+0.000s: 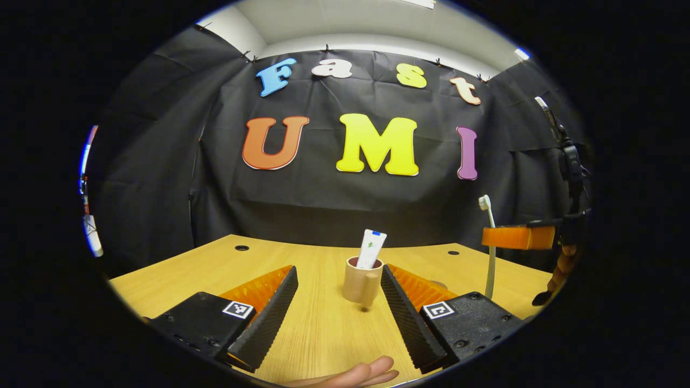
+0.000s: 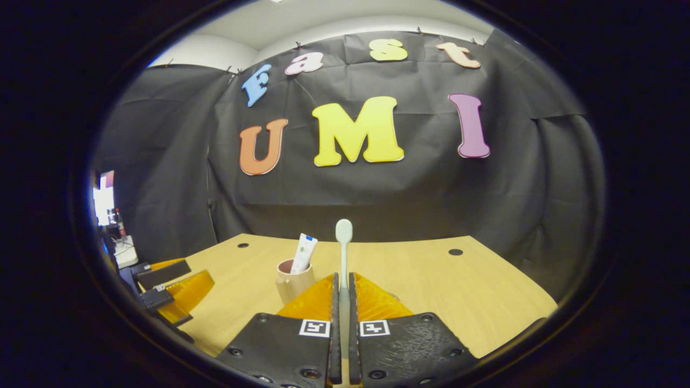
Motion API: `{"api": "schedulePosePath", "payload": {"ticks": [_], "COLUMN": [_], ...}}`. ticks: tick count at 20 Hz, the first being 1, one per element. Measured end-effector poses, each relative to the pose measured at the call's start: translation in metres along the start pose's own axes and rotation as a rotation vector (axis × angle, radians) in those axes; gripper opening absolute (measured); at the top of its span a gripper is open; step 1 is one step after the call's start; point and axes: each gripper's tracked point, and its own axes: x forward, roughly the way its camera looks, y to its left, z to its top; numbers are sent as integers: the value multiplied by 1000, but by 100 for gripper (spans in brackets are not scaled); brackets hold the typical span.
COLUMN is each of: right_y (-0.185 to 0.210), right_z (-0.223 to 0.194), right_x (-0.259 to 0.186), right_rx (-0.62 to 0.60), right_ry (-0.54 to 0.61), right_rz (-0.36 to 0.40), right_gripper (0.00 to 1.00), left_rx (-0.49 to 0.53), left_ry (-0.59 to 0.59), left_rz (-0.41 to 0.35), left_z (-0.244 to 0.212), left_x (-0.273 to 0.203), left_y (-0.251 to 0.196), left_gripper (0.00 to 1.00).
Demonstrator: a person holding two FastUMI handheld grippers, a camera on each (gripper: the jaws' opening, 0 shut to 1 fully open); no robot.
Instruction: Put the toothbrush and toothpaste on the desktop into the cup, then pick up the cup and place it on the coaster on the desktop.
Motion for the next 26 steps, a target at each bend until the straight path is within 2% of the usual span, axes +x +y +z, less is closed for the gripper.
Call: {"api": "schedulePosePath", "payload": {"ticks": [4, 7, 11, 16, 20, 21, 24, 25, 26], "right_y": [30, 57, 83, 100, 100, 98, 85, 81, 81], "right_z": [26, 42, 54, 41, 20, 16, 4, 3, 1], "right_x": [38, 77, 140, 194, 207, 207, 204, 201, 199], "right_rx": [-13, -8, -21, -14, -5, -15, -81, -86, -75], "right_ry": [-24, -43, -68, -35, 12, 30, 56, 53, 56], "right_rz": [36, 66, 56, 47, 42, 37, -2, -10, -4], "right_gripper": [5, 5, 5, 5, 7, 11, 99, 95, 95], "left_rx": [-38, -17, -1, -26, -52, -58, -62, -56, -49], "left_ry": [35, 30, 18, 27, 52, 61, 82, 79, 79], "left_rz": [27, 41, 24, 8, 12, 16, 26, 30, 33], "left_z": [-14, -16, -16, -19, -29, -31, -36, -35, -35], "left_x": [-6, -7, -8, -7, -5, -4, -3, -2, -2], "left_y": [19, 27, 23, 22, 28, 30, 31, 31, 31], "left_gripper": [98, 98, 98, 98, 98, 98, 98, 98, 98]}}
